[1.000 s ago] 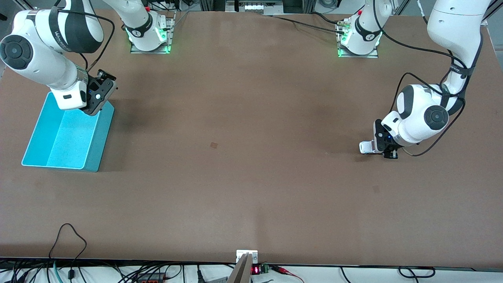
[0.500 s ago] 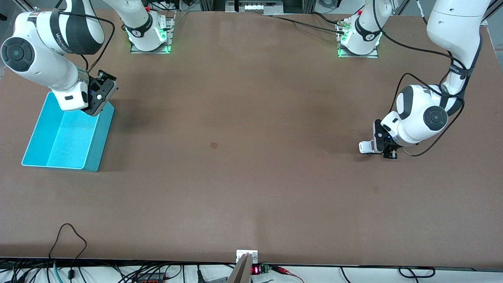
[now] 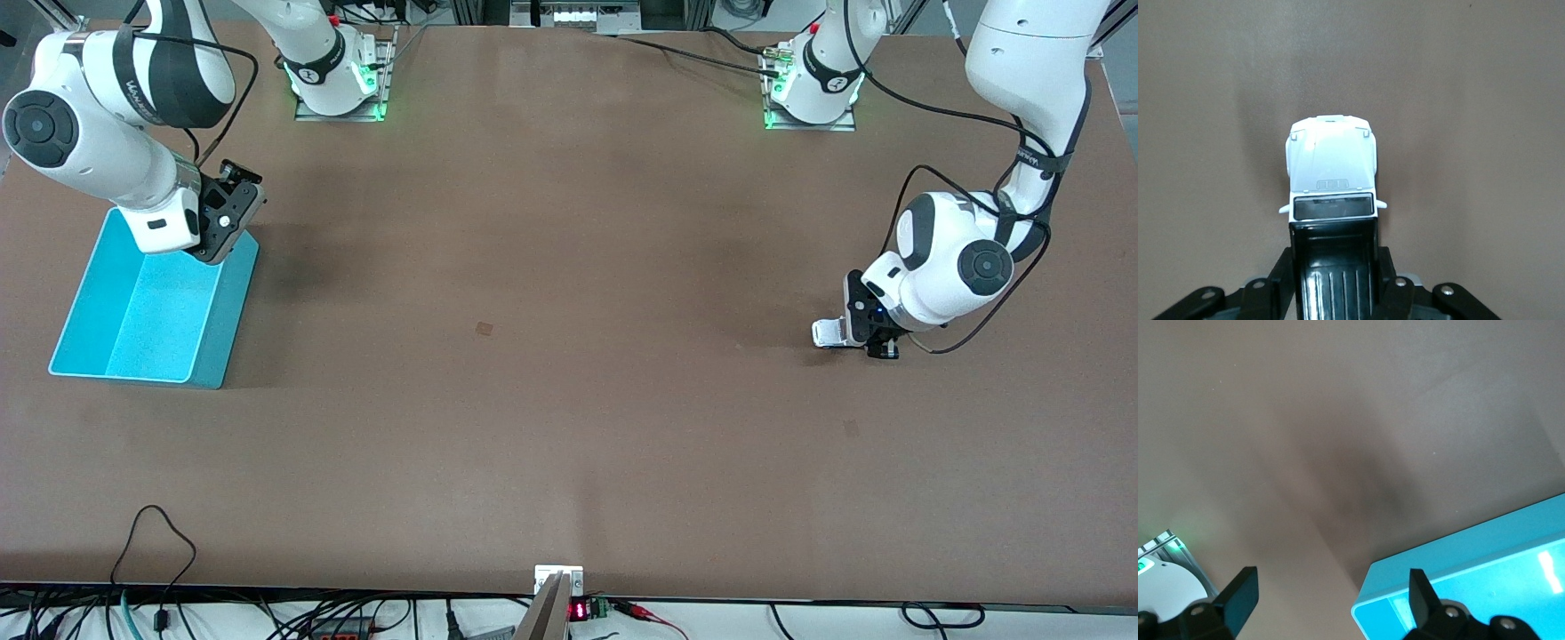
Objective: Wind and store white jeep toy
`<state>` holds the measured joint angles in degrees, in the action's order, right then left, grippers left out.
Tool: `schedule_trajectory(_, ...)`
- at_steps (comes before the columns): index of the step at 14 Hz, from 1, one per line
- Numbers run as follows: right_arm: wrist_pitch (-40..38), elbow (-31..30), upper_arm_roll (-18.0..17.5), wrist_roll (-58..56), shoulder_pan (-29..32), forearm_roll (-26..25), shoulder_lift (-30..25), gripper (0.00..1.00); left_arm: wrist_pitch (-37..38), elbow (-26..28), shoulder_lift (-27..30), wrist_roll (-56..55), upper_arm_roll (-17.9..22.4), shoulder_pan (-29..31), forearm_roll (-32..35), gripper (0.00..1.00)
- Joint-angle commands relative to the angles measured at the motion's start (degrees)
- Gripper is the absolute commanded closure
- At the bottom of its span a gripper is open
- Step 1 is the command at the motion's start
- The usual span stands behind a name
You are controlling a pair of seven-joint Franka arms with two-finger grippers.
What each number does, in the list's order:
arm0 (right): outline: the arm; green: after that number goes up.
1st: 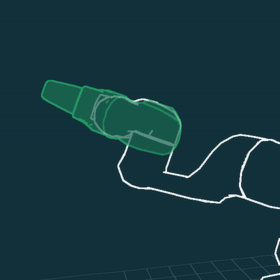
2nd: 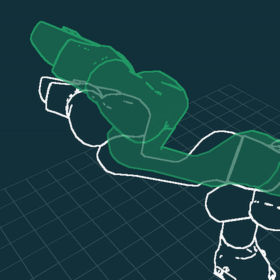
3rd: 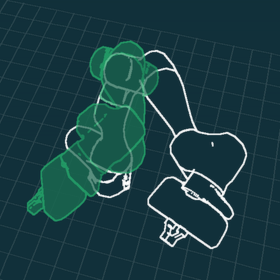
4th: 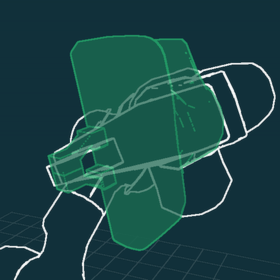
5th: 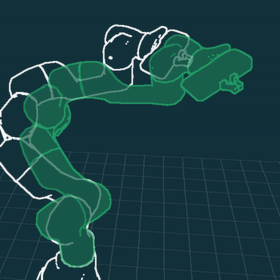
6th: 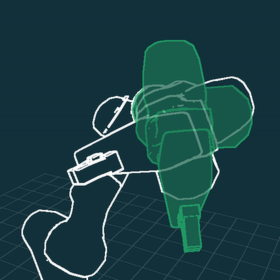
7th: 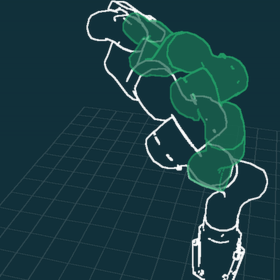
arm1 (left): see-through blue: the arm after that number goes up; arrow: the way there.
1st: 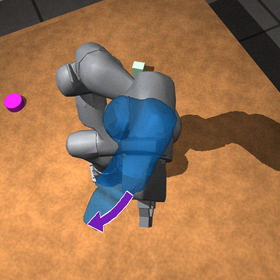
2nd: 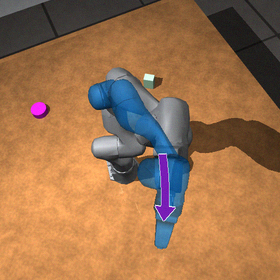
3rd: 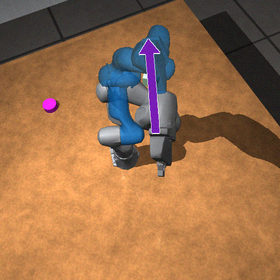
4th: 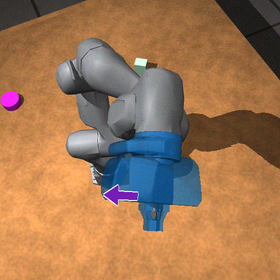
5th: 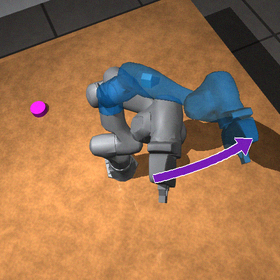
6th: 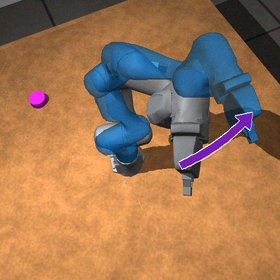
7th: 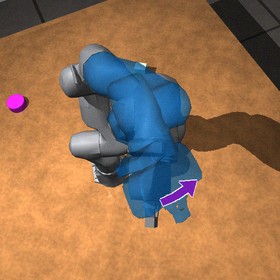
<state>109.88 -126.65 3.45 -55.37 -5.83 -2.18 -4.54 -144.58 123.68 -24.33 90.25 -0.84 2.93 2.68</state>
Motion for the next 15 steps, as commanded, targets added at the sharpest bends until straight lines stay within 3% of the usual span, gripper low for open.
schedule_trajectory(1,-0.6,1.0,-0.1,-1.4,0.6,-0.5,0.5,0.0,0.0,-1.7,-1.5,0.8,-0.2,0.8,0.6,0.84)
schedule_trajectory(15,-0.3,1.1,-0.1,-2.2,0.6,-0.5,0.8,0.0,0.0,-4.4,-5.5,2.4,-0.2,8.0,5.2,0.84)
